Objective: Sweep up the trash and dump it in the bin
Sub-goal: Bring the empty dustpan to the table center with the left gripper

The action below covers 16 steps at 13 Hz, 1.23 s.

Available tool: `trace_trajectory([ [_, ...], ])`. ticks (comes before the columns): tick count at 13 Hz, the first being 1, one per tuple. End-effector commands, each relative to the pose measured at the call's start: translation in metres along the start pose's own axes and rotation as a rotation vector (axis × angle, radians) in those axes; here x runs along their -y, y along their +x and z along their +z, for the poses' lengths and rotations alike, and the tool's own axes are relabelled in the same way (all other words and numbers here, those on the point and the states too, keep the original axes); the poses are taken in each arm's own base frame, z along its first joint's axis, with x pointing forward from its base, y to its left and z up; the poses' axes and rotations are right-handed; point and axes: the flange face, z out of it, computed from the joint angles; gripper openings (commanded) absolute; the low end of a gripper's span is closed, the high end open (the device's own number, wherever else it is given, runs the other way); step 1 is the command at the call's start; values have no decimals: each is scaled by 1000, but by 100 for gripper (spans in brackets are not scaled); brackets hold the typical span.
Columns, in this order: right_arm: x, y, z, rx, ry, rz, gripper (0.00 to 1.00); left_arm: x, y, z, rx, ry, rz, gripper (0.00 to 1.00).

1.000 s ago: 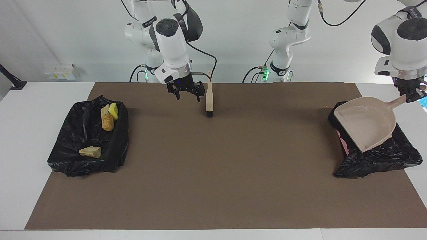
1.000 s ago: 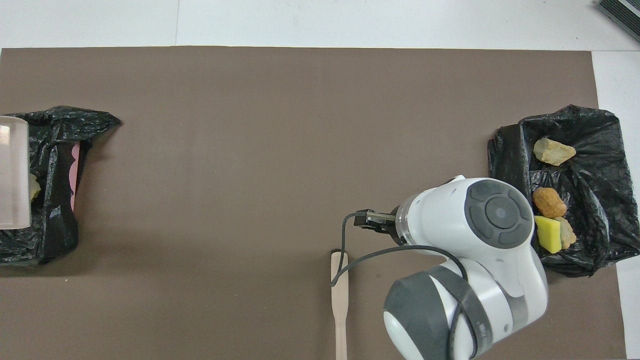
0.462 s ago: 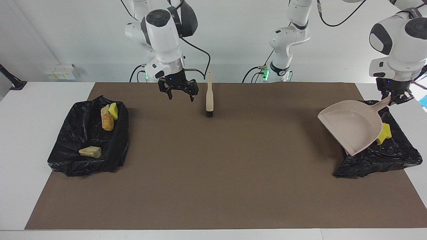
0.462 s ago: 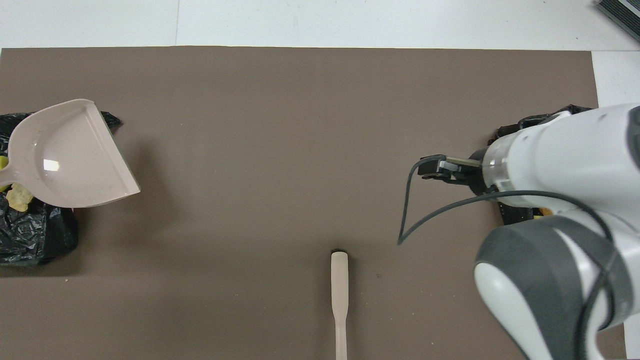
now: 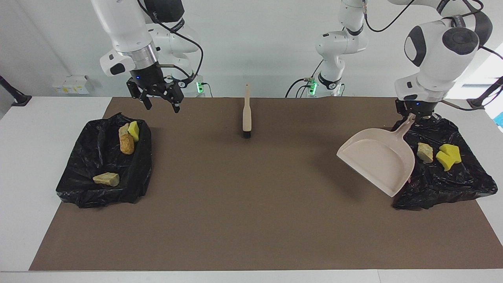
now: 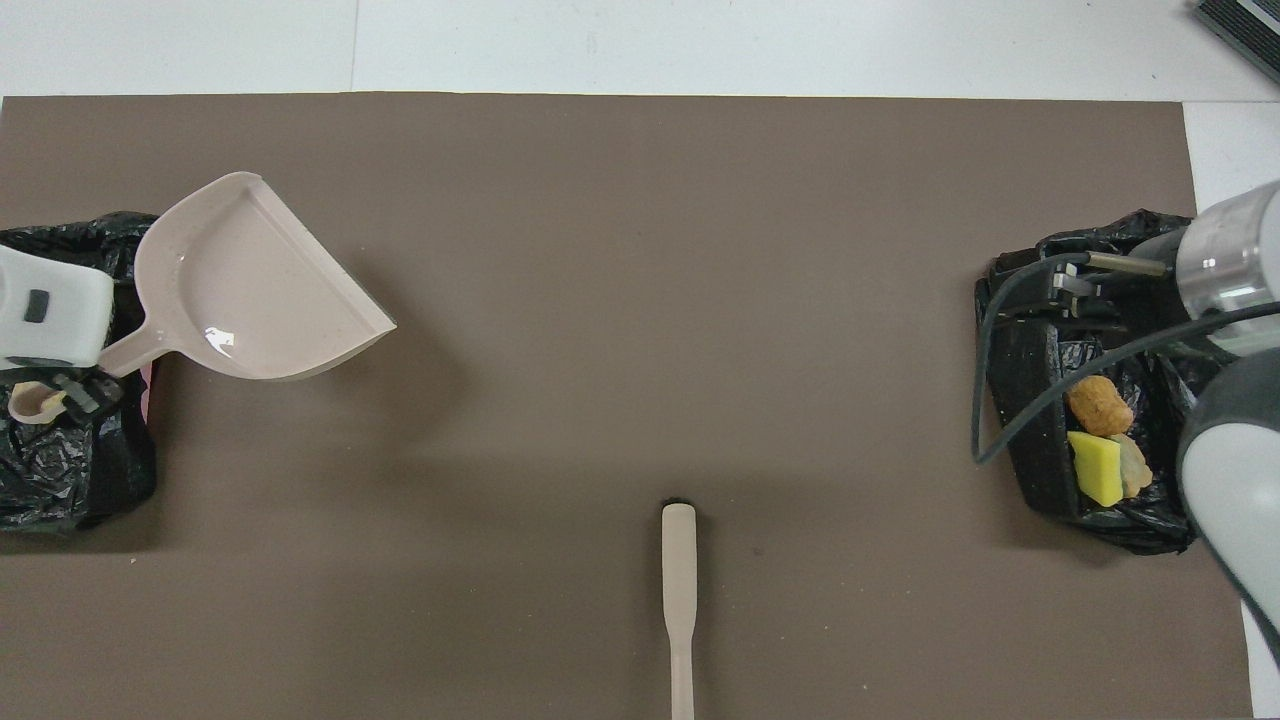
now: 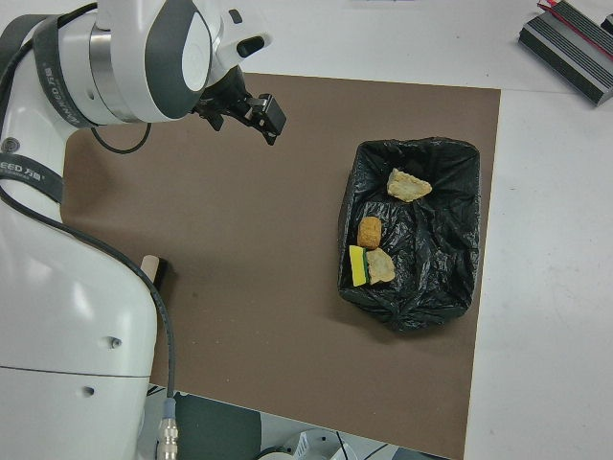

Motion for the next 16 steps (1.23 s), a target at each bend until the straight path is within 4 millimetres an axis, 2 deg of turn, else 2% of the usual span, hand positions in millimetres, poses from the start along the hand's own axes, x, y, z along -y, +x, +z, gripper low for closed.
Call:
trace_trajectory([
  [1, -18, 1, -12, 22, -43, -16, 100, -54, 20, -17, -49, -61, -200, 0],
  [3, -32, -12, -31, 7, -46, 7, 100, -99, 45, -28, -81, -82, -309, 0],
  [6, -51, -11, -30, 24, -45, 39, 100, -156, 80, -37, -144, -137, -385, 0],
  [8, -55, -11, -29, 33, -48, 47, 100, -189, 106, -29, -159, -143, -398, 0],
  [10, -56, -11, -29, 39, -51, 49, 100, -217, 135, -11, -160, -150, -424, 0],
  [12, -55, -9, -26, 40, -53, 47, 100, -249, 171, 25, -153, -153, -443, 0],
  [15, -53, -8, -25, 35, -33, 33, 100, -269, 204, 65, -184, -165, -493, 0],
  [16, -52, -6, -25, 27, -31, 2, 100, -272, 210, 70, -203, -170, -514, 0],
])
